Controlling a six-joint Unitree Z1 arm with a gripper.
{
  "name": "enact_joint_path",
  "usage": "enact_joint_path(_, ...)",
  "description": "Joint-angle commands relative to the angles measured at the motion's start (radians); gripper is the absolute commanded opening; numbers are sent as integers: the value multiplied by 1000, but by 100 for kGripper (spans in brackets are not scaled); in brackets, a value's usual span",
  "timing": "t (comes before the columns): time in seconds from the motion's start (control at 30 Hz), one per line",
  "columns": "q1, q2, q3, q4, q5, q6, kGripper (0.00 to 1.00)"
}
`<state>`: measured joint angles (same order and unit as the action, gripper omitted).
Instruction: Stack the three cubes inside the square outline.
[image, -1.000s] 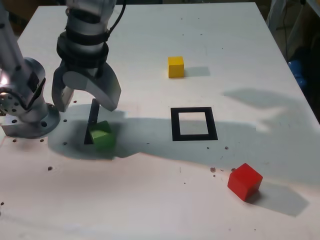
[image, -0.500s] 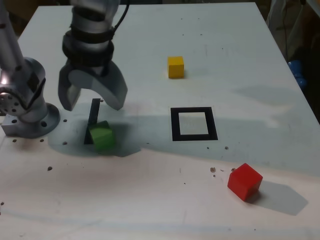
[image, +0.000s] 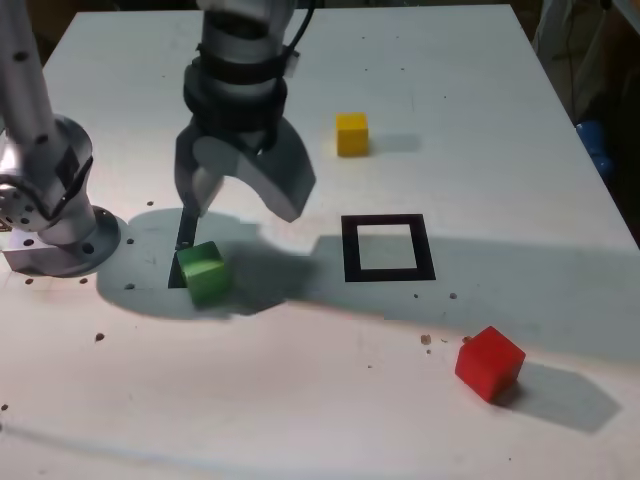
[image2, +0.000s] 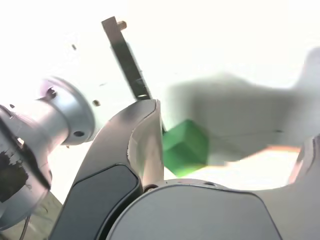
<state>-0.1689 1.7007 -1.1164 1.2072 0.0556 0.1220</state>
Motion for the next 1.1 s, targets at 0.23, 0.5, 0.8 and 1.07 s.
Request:
enact_joint_path(0.23, -85, 105, -171, 71, 42, 50, 97)
enact_joint_path(0.5, -139, 193, -294, 91, 59, 129, 97)
enact_joint_path(0.8, -208, 273, -447, 122, 96, 201, 97)
enact_joint_path(1.07, -256, 374, -588, 156, 114, 237, 97)
